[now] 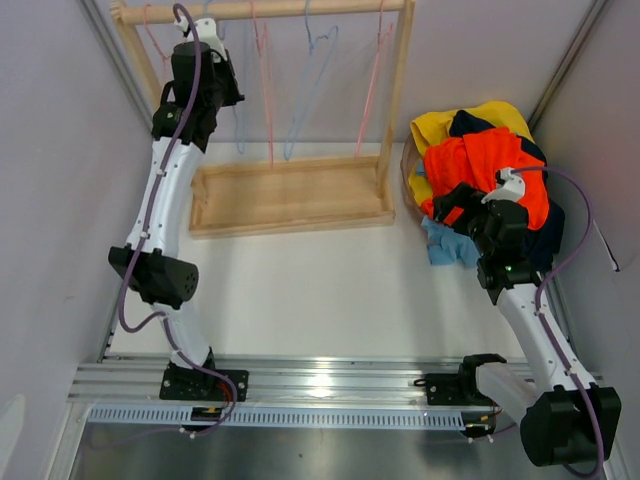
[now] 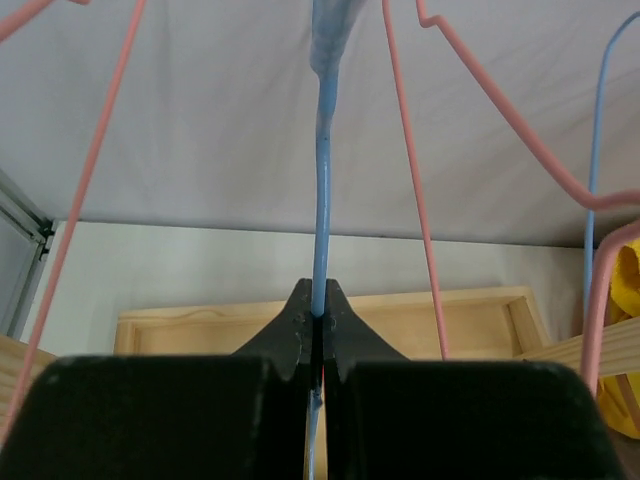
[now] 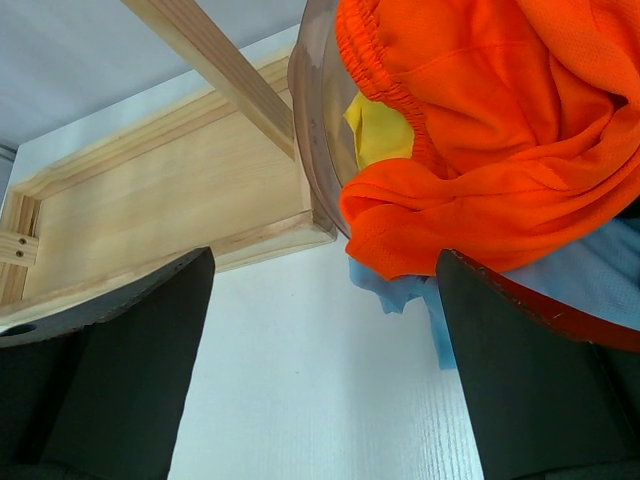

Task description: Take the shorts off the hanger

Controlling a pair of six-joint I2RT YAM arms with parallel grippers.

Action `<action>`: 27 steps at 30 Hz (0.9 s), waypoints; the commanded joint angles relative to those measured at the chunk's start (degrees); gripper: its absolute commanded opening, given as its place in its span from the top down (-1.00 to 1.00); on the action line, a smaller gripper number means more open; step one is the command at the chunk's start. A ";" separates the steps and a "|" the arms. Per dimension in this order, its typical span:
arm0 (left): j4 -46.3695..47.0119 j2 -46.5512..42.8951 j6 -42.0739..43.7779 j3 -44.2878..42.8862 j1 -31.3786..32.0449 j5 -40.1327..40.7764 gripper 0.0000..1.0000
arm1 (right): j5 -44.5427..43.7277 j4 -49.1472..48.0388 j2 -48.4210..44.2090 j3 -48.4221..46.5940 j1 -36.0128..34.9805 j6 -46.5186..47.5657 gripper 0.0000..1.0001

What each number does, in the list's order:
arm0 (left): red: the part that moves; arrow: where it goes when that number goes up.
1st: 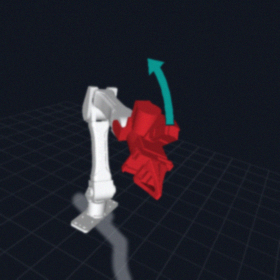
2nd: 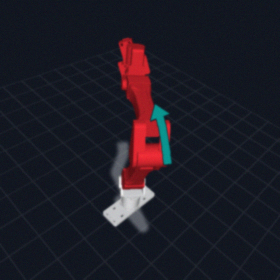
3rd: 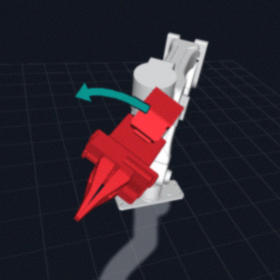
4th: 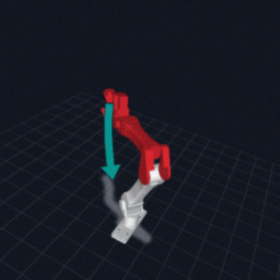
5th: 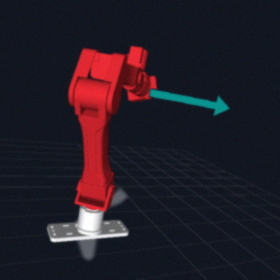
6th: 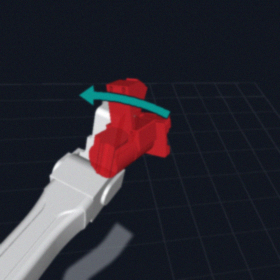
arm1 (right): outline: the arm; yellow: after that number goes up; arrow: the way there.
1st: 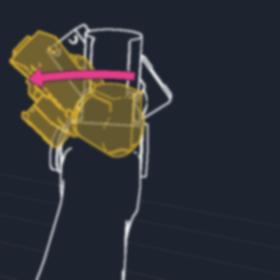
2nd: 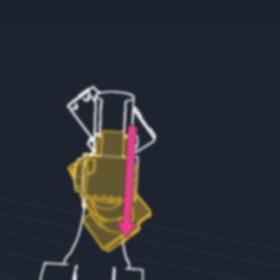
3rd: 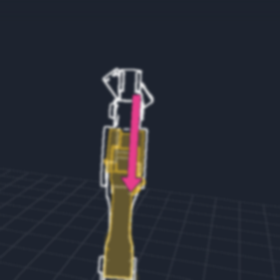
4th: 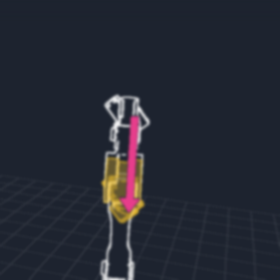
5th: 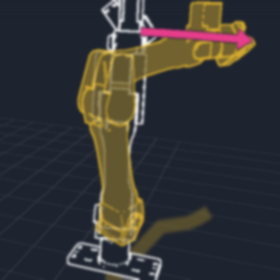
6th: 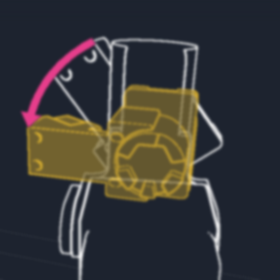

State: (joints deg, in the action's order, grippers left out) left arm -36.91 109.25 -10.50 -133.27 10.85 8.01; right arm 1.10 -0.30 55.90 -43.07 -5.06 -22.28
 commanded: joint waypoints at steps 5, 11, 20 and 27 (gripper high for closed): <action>3.94 -12.56 -2.77 18.38 -0.13 -2.82 0.99 | 0.04 -1.02 -1.76 -0.09 -1.62 0.05 -0.99; 5.27 -24.23 -1.98 29.73 1.80 -1.77 -0.31 | -0.75 -0.23 -2.20 -0.70 -3.64 0.57 -0.99; 3.86 -39.88 -2.50 43.78 4.34 -3.61 -0.79 | -4.62 2.03 -4.22 -2.01 -8.11 0.66 -0.99; -0.18 -50.00 -1.02 47.48 11.54 -3.10 -0.98 | -7.96 9.41 -5.27 -9.02 -11.90 2.41 -0.99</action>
State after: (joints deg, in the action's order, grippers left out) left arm -35.62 63.61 -12.45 -87.46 19.55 5.15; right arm -4.25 5.39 52.49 -45.63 -15.68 -21.78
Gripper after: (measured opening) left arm 0.983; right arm 0.993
